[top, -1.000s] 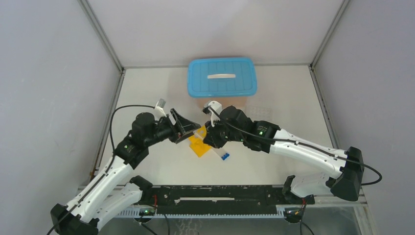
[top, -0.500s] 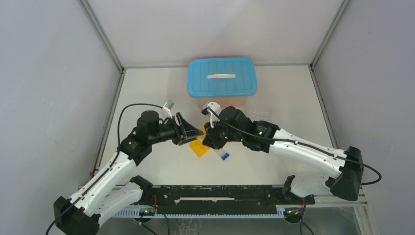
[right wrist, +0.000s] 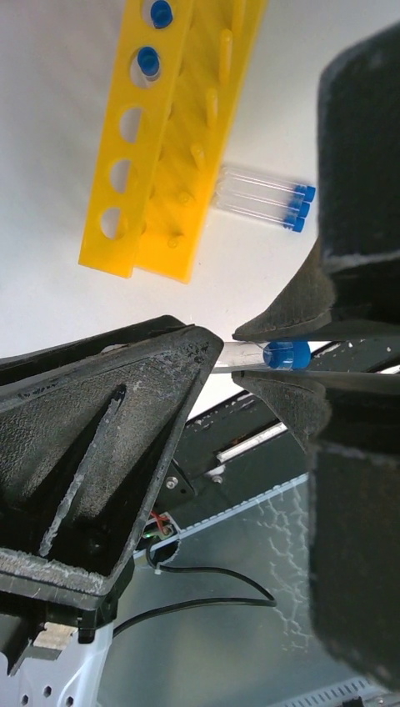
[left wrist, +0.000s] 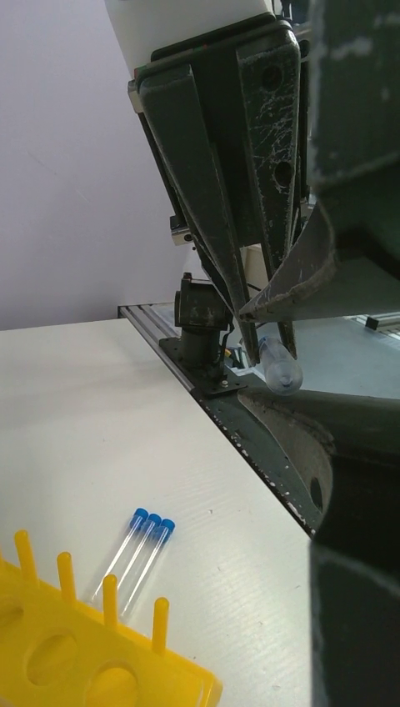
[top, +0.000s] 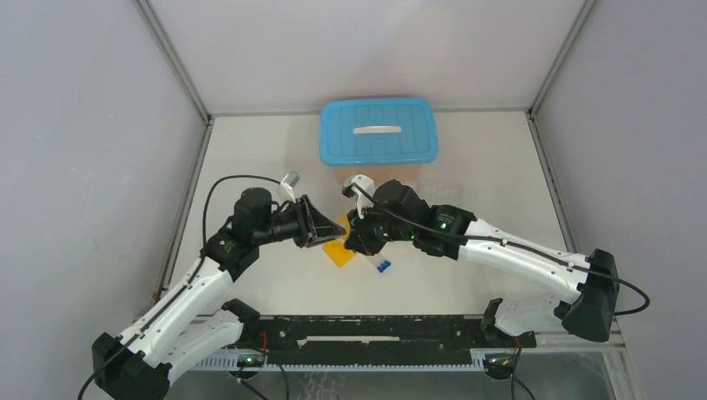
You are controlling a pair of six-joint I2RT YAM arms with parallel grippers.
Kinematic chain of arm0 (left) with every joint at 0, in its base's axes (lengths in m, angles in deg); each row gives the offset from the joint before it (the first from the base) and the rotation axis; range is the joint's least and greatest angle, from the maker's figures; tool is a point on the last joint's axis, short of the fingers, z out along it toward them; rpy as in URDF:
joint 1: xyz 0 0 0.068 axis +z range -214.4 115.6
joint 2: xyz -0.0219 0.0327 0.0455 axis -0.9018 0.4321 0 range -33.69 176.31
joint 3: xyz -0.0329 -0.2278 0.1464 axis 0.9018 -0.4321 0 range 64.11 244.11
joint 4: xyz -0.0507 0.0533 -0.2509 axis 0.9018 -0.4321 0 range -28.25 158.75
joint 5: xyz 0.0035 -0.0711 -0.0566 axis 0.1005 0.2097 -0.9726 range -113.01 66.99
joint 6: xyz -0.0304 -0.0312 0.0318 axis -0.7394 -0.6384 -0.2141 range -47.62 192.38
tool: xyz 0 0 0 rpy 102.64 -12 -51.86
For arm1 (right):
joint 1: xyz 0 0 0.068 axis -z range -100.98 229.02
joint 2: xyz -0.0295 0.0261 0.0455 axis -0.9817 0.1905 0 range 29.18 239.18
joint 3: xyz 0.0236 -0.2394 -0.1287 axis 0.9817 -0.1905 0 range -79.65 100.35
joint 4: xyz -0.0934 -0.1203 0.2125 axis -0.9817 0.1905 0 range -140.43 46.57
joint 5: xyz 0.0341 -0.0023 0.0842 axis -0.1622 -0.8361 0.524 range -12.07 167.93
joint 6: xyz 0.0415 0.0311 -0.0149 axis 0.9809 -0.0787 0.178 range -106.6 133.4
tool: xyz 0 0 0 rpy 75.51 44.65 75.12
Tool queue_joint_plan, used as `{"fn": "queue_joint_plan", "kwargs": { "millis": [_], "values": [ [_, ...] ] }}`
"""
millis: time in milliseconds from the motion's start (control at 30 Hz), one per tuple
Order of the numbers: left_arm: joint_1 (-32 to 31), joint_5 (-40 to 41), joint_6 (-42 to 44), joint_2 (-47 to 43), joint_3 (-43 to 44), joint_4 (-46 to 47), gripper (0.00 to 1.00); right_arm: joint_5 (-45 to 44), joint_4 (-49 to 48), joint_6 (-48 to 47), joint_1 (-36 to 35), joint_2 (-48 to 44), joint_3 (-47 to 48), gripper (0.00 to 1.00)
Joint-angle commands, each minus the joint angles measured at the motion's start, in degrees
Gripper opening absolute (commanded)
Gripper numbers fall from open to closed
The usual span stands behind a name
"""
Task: Organize the chemistry lab equipment
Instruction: Pick up the test tube at the center of the board.
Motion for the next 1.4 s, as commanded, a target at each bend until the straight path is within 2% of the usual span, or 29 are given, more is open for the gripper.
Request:
{"fn": "queue_joint_plan", "kwargs": {
  "millis": [0,267,600,933,1367],
  "values": [
    [0.45,-3.6,2.16,-0.06,1.44,2.18,0.38,1.18,-0.98,-1.37,0.62,-0.78,1.45,0.17],
    [2.13,-8.12,4.36,0.16,1.25,1.42,0.36,3.14,-0.67,-2.19,1.83,-2.72,0.08,0.17],
    [3.06,-9.39,4.61,0.19,1.34,1.42,0.29,5.52,0.14,-3.13,3.61,-3.34,-0.16,0.17],
    [3.41,-10.06,4.41,1.31,1.93,1.83,0.34,8.47,0.03,-3.71,3.71,-2.41,-0.12,0.17],
    [3.76,-12.19,5.39,1.96,2.57,1.93,0.32,11.55,-0.15,-4.28,3.97,-1.38,-0.45,0.17]
  ]
}}
